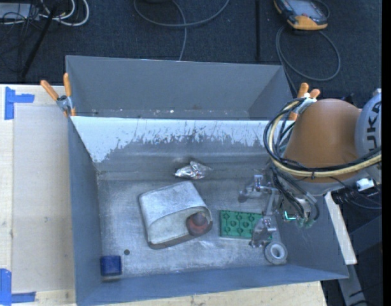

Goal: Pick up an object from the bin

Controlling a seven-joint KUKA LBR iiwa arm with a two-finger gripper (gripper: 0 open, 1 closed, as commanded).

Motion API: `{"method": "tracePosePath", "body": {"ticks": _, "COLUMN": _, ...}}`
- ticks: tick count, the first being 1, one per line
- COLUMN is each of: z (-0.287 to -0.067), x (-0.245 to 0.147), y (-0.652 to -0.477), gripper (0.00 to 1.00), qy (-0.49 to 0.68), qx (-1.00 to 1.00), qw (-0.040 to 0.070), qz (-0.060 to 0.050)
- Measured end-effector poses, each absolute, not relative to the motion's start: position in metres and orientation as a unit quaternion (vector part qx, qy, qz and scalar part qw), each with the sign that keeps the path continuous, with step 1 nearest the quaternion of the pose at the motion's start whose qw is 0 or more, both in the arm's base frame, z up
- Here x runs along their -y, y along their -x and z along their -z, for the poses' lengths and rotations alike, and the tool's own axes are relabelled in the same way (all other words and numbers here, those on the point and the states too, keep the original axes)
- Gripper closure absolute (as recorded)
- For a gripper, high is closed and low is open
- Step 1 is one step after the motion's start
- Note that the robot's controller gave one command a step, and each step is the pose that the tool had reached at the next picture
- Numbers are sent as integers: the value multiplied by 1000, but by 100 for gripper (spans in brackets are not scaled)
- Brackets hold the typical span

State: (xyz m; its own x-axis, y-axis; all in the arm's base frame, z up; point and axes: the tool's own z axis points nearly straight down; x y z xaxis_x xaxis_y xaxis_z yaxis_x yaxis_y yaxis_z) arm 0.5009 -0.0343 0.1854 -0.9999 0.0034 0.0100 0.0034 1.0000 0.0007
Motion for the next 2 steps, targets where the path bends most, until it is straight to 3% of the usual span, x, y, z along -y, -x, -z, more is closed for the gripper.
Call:
{"method": "tracePosePath", "body": {"ticks": 1, "z": -73, "x": 61, "y": -548, "gripper": 0, "qy": -85, "qx": 996, "qw": -1, "qz": 0}}
{"method": "tracePosePath", "body": {"ticks": 2, "z": -77, "x": 61, "y": -550, "gripper": 100, "qy": -85, "qx": 996, "qw": -3, "qz": 0}}
